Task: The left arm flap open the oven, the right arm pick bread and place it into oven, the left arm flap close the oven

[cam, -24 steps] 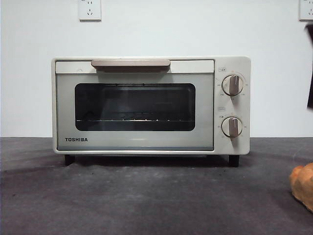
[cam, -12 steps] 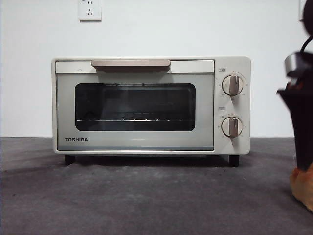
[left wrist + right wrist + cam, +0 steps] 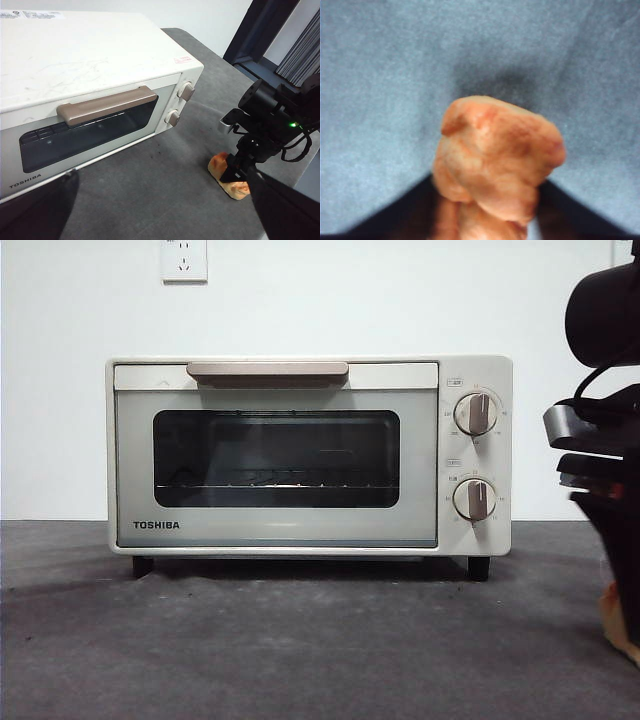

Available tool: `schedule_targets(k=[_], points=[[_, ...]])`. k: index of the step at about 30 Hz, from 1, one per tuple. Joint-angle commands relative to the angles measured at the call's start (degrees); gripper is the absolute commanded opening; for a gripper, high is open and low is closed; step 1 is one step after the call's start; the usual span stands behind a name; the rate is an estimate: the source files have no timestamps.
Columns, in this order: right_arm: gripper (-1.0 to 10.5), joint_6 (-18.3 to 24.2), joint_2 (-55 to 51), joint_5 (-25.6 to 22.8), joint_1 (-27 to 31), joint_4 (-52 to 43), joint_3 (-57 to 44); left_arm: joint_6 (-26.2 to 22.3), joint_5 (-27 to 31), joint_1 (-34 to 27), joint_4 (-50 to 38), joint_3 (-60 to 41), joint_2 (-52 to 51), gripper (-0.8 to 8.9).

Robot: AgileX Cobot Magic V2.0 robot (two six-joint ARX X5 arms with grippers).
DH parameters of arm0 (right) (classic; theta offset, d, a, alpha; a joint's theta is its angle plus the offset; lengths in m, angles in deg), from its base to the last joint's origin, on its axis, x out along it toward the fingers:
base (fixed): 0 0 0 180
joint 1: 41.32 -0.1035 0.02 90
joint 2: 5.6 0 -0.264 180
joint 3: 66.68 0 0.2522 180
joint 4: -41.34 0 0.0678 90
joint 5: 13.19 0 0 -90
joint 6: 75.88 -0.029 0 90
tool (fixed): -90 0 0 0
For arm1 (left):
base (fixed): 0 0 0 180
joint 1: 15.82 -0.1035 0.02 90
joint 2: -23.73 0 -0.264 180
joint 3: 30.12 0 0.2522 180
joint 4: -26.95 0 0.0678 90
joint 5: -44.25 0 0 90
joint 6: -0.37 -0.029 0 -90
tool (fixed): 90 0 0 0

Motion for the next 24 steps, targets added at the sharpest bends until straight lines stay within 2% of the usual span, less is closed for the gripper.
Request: schedule_targets(k=[1, 5, 7, 9, 15, 20, 24], points=[[1.3, -0.2, 0.5, -0.8, -0.5, 0.1, 0.4, -0.1, 0.0, 0.3, -0.4, 1.2, 0.3, 5.91], [1.3, -0.2, -1.0, -0.6, -0.5, 2.5, 2.0, -0.2, 0.3, 0.3, -0.7, 1.2, 0.4, 5.91], [1.3, -0.1, -2.8, 0.0, -0.5, 4.2, 3.0, -0.1, 2.3, 0.3, -0.9, 1.2, 0.6, 5.88], [1.3, 0.0, -5.4, 1.6, -0.5, 6.0, 3.8, -0.1, 4.5, 0.3, -0.5, 1.2, 1.2, 5.85], [1.3, 0.3, -16.4, 5.4, -0.5, 8.2, 4.1, 0.1, 4.8, 0.3, 2.7, 3.1, 8.0, 5.61], [1.3, -0.6, -27.3, 8.2, -0.5, 8.3, 4.1, 0.3, 4.9, 0.4, 4.2, 8.9, 18.1, 2.75], [1.3, -1.9, -34.5, 10.3, -0.5, 8.5, 4.1, 0.2, 4.9, 0.4, 6.3, 15.9, 27.1, 0.99]])
